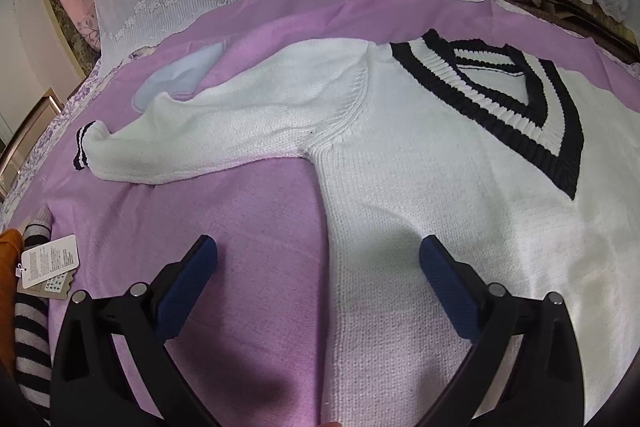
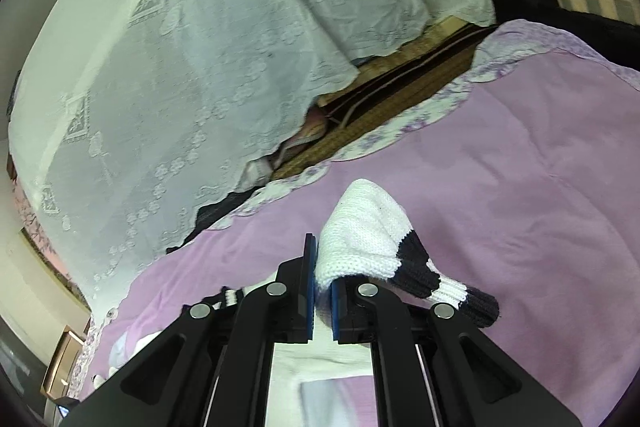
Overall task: Fold small clothes
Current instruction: 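Carry the gripped sleeve with the right gripper across the sweater body toward the collar, then lower the sleeve onto the sweater body and open the right gripper, then move the left gripper to the other sleeve near its striped cuff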
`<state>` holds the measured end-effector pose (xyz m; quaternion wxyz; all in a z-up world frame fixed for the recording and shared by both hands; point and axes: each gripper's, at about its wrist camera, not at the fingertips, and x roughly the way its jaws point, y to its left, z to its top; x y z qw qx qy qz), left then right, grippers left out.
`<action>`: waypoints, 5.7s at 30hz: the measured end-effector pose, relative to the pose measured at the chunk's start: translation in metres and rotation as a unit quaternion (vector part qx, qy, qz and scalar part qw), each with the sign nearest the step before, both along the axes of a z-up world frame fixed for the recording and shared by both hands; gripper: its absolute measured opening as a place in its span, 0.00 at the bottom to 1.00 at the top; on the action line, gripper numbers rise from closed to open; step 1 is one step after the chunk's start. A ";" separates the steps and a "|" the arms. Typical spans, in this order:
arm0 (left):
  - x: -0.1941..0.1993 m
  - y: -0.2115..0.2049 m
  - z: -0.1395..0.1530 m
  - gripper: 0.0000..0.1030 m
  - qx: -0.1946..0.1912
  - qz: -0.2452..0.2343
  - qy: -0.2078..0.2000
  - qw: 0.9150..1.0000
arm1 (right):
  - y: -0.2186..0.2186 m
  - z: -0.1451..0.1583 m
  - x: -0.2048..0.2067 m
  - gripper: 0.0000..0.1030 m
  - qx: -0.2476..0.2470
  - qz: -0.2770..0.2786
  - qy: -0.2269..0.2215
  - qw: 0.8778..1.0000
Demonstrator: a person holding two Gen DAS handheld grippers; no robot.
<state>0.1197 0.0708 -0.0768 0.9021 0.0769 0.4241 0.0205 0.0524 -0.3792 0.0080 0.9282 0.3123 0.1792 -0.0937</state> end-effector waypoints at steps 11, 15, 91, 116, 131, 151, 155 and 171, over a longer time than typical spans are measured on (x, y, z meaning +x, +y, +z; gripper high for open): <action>0.002 -0.002 -0.003 0.96 0.002 0.008 0.009 1.000 | 0.066 0.025 0.038 0.06 -0.034 0.051 0.004 0.998; 0.003 -0.001 -0.003 0.96 0.001 0.011 0.011 1.000 | 0.092 0.030 0.050 0.06 -0.049 0.072 0.008 0.996; 0.006 -0.003 -0.008 0.96 0.005 0.015 0.017 1.000 | 0.168 -0.073 0.113 0.14 0.198 0.157 0.166 0.953; 0.009 0.005 -0.005 0.96 -0.020 0.023 0.019 0.999 | 0.294 -0.068 0.142 0.54 -0.108 0.317 0.179 0.925; 0.008 0.020 0.000 0.96 -0.069 0.039 0.005 0.997 | 0.261 -0.048 0.114 0.80 -0.155 0.334 0.124 0.921; 0.018 0.141 0.013 0.96 -0.205 0.142 -0.005 0.968 | 0.167 -0.040 0.072 0.82 -0.080 0.283 0.042 0.955; 0.023 0.185 0.014 0.96 -0.236 0.160 -0.006 0.958 | 0.147 -0.045 0.063 0.82 -0.071 0.259 0.031 0.963; 0.062 0.257 -0.003 0.96 -0.404 0.178 -0.096 0.892 | 0.130 -0.080 0.081 0.83 0.026 0.268 0.088 0.959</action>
